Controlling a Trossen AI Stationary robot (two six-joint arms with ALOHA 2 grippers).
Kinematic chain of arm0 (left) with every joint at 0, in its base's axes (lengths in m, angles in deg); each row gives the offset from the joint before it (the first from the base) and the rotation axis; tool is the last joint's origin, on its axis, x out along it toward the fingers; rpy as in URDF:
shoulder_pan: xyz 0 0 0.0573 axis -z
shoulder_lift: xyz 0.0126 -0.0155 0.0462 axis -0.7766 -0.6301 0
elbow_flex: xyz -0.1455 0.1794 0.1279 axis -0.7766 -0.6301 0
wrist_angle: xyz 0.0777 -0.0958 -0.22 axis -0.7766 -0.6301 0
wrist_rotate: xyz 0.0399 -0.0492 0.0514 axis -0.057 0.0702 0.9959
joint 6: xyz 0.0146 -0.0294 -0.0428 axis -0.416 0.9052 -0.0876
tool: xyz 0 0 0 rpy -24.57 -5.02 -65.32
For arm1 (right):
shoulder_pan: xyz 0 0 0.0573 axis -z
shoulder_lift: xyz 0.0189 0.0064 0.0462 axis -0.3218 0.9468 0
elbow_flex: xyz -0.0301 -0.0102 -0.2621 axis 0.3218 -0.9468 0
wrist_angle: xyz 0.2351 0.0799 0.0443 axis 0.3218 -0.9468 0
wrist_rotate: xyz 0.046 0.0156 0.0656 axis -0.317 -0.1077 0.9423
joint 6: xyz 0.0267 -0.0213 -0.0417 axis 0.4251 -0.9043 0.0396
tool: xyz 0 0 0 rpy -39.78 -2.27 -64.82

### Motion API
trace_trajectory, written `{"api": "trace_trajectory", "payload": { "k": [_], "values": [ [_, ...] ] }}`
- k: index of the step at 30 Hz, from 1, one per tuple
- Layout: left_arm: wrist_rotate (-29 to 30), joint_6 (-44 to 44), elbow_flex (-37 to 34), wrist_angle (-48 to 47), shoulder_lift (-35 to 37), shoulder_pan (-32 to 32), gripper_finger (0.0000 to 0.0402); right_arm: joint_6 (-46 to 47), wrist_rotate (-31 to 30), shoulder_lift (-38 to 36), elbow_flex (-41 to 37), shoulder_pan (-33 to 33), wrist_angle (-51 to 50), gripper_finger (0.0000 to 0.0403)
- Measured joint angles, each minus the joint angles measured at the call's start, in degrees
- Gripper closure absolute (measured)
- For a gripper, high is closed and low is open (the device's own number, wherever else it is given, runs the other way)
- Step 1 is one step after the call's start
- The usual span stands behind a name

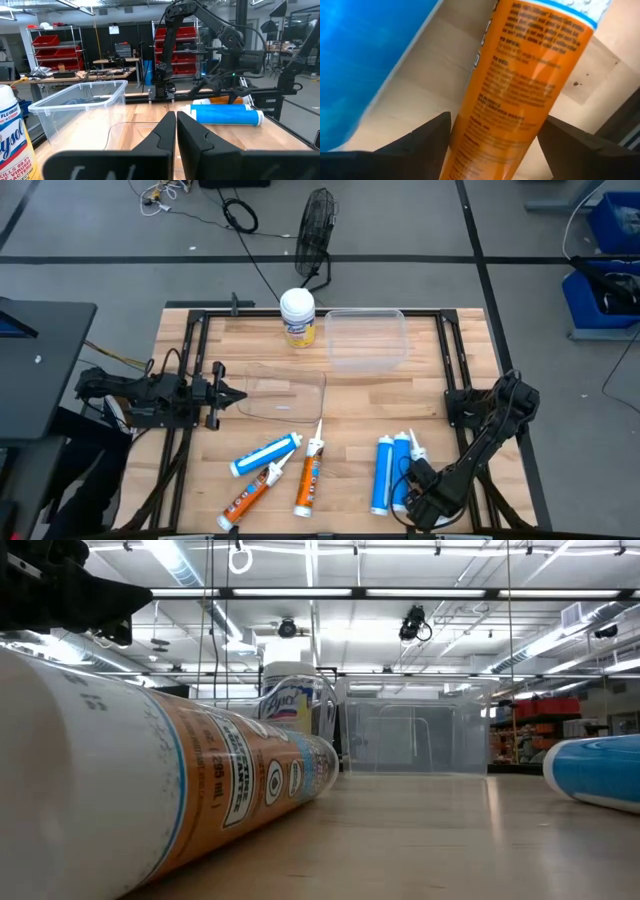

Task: Pick & place silicon tubes, Sealant and Lysol wipes
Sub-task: Put the right orange sealant into the left transparent bin

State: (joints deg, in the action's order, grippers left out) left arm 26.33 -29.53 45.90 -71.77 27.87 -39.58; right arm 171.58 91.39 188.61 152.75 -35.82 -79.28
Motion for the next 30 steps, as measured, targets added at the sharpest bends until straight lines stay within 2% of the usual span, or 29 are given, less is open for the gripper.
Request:
{"api": "trace_trajectory", "payload": {
  "k": [10, 18, 21, 30],
  "values": [
    [0.0, 0.0, 0.0, 0.5, 0.0, 0.0, 0.0383, 0.5, 0.6, -0.1, -4.1, 0.3, 4.2, 0.0147],
    [0.0, 0.0, 0.0, 0.5, 0.0, 0.0, 0.0383, -0.6, -1.4, -0.2, -4.3, 0.2, 4.7, 0.0179],
    [0.0, 0.0, 0.0, 0.5, 0.0, 0.0, 0.0383, -0.8, -4.1, -0.6, -4.4, 0.2, 4.4, 0.0199],
    [0.0, 1.6, 0.0, 1.4, 0.0, 0.0, 0.0383, -0.5, -14.9, -3.1, -4.7, 0.3, 0.7, 0.0200]
  ]
}}
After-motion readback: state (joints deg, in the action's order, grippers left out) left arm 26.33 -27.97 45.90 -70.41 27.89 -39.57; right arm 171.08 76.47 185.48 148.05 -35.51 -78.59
